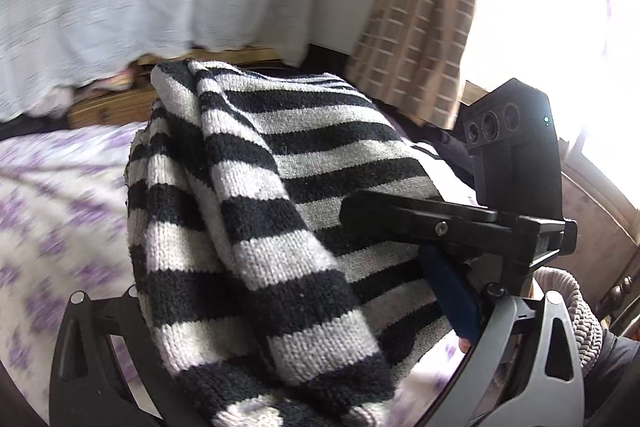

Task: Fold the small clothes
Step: 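Carry the folded sweater with the right tool toward the window end of the bed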

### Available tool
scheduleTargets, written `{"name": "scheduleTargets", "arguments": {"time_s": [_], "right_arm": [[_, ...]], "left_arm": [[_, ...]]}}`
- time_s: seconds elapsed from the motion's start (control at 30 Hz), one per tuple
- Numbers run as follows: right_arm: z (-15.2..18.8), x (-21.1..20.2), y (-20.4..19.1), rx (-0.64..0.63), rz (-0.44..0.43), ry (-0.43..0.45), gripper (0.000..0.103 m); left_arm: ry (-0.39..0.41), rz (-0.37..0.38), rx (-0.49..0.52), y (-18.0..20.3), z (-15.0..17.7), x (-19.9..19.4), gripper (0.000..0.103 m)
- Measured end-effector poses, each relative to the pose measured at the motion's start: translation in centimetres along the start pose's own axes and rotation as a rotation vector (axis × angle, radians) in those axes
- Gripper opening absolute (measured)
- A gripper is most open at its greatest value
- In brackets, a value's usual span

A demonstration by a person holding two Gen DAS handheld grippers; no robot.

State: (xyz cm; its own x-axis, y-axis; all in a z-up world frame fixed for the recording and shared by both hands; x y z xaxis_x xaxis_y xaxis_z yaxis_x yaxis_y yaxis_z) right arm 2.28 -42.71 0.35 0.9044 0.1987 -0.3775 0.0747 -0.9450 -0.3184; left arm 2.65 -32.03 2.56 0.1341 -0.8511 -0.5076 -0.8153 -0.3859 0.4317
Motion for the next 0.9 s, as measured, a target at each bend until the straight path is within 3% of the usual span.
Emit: {"name": "scheduleTargets", "arguments": {"time_s": [0.33,0.57,0.8,0.9], "right_arm": [[-1.4,-9.7,10.2,0.047,0.164,0.076,0.100],[-1.3,-14.7,16.8,0.103,0.258,0.122,0.100],[0.2,-16.7,22.0,0.177,0.301,0.166,0.100],[1.8,-16.6,25.0,0.251,0.318,0.170,0.100]], "left_arm": [[-0.059,0.129,0.089,11.5,-2.4,10.1,0.098],[-0.098,0.186,0.140,17.3,-3.3,16.7,0.098],[-0.119,0.207,0.130,19.4,-3.1,22.1,0.098],[-0.143,0.176,0.120,18.8,-2.6,24.7,0.098]]}}
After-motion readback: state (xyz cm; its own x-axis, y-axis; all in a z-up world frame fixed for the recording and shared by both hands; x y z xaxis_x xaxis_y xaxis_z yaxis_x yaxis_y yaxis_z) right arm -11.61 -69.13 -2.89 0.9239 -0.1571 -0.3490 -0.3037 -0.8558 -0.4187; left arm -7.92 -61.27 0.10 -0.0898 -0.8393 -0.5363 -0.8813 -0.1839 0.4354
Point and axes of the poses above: each gripper's, at about its wrist camera, not at the fingertips, and x roughly the way its jaws point, y to its right, z to its underside, the point moved 6 cm from there along x, roughly the way its jaws point, and after that the axes turned 13 degrees about -x, right-handed, at the moved point
